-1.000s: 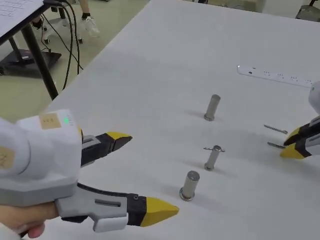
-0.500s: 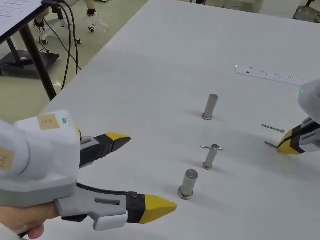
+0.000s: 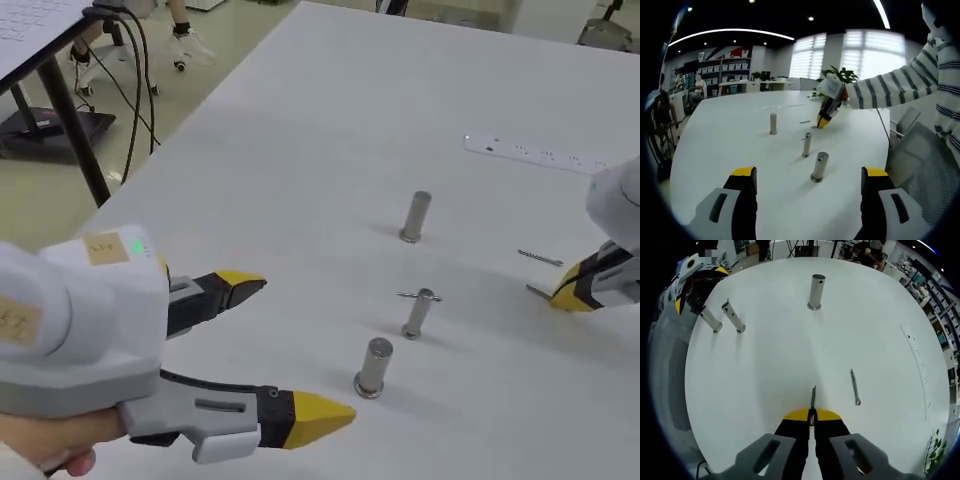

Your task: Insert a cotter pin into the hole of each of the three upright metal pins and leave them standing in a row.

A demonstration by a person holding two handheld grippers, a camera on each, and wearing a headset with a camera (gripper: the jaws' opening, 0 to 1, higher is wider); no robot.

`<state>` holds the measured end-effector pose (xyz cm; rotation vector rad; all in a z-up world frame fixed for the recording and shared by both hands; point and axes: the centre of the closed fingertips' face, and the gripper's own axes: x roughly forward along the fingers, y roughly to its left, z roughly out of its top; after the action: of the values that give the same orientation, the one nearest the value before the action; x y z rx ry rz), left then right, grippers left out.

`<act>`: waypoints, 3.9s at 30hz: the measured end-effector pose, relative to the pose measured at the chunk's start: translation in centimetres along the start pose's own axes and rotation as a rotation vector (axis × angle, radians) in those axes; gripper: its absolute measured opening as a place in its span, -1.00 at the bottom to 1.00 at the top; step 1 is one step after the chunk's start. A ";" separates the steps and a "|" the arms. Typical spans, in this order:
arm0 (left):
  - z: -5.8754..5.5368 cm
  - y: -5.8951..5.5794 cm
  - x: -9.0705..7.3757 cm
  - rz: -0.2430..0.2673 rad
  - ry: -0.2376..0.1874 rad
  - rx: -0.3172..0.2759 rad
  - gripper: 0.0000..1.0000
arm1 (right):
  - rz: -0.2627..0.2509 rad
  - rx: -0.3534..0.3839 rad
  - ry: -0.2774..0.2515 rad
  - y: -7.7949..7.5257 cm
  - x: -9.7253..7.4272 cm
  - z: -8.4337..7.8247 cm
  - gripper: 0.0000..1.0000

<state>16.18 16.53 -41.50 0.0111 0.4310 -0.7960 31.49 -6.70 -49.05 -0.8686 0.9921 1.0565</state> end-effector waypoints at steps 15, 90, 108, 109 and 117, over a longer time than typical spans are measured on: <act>0.6 -0.2 0.2 -0.017 0.011 -0.017 0.52 | -0.102 -0.023 -0.196 1.7 -5.4 2.7 -1.00; 6.4 -9.0 6.5 -0.317 0.053 -0.282 -1.00 | -0.352 -0.424 -0.506 17.2 -10.7 11.2 -1.00; 6.2 -9.1 6.3 -0.319 0.069 -0.271 -1.00 | -0.346 -0.432 -0.510 17.3 -10.7 11.2 -1.00; 6.2 -9.1 6.3 -0.318 0.069 -0.272 -1.00 | -0.345 -0.429 -0.512 17.2 -10.7 11.2 -1.00; 6.6 -8.8 6.0 -0.308 0.056 -0.247 -1.00 | -0.343 -0.392 -0.527 16.6 -11.0 11.0 -0.89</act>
<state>16.20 5.08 -36.41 -0.2693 0.5904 -1.0419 16.13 4.79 -36.81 -0.9643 0.1853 1.1152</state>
